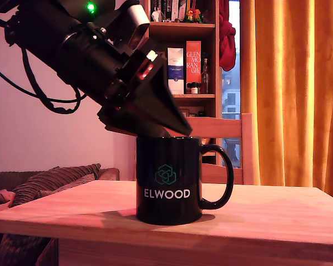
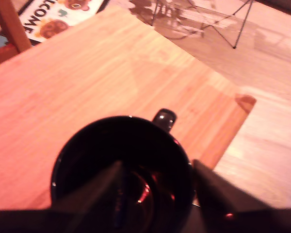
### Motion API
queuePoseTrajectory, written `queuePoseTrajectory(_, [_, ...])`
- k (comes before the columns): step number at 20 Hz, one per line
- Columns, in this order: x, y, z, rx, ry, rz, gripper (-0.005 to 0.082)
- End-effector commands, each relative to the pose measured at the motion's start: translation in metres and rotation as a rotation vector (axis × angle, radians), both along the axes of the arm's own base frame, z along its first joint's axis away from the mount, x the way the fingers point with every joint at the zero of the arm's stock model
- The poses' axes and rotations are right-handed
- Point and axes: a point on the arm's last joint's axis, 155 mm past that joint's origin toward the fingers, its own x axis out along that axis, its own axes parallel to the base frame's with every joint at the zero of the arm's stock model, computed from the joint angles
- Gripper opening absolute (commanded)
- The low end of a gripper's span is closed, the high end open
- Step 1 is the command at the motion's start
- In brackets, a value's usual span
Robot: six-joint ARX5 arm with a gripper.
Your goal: Pick up the coffee capsules on the table and drop them inside the coffee cup
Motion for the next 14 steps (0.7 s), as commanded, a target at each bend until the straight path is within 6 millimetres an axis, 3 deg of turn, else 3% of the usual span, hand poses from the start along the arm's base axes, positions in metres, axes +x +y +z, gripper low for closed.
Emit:
queuePoseTrajectory(1, [-0.004, 0.001, 0.009, -0.020, -0.014, 0.000, -0.0021])
queuePoseTrajectory(7, [-0.004, 0.011, 0.058, -0.092, -0.102, 0.032, -0.0021])
queuePoseTrajectory(14, [0.032, 0.084, 0.079, -0.052, -0.142, 0.237, -0.0021])
